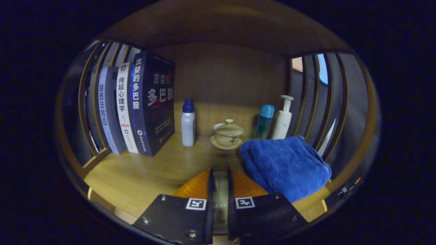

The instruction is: Pull open the drawer, take out the items inside it, and place them on the countertop above the cabinet.

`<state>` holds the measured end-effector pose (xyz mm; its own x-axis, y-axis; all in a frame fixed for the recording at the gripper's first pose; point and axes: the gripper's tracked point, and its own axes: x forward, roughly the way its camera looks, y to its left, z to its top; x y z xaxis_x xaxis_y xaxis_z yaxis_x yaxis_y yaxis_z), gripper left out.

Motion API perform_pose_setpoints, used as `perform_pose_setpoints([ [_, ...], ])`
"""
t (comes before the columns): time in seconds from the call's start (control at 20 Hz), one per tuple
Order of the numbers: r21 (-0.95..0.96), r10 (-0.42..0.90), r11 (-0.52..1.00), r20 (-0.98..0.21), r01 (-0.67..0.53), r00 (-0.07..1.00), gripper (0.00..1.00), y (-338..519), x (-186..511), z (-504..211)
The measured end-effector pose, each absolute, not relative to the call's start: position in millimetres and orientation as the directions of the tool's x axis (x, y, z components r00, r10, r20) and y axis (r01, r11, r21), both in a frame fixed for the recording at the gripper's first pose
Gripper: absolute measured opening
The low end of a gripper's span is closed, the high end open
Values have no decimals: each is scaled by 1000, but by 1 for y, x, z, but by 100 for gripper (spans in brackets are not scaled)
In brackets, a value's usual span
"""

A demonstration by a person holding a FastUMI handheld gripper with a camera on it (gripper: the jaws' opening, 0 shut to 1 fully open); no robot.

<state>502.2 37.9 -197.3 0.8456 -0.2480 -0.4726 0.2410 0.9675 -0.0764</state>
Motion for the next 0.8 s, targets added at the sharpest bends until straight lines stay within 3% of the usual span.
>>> perform_pose_setpoints([
  [0.15, -64, -235, 971, -457, 232, 858, 18, 39, 507, -197],
  [0.25, -60, -214, 976, -424, 209, 880, 25, 42, 510, -190],
  [0.45, -43, -180, 984, -286, 175, 941, 80, 54, 488, -125],
  [0.8, 25, -90, 995, -162, 95, 983, 93, 69, 392, -40],
])
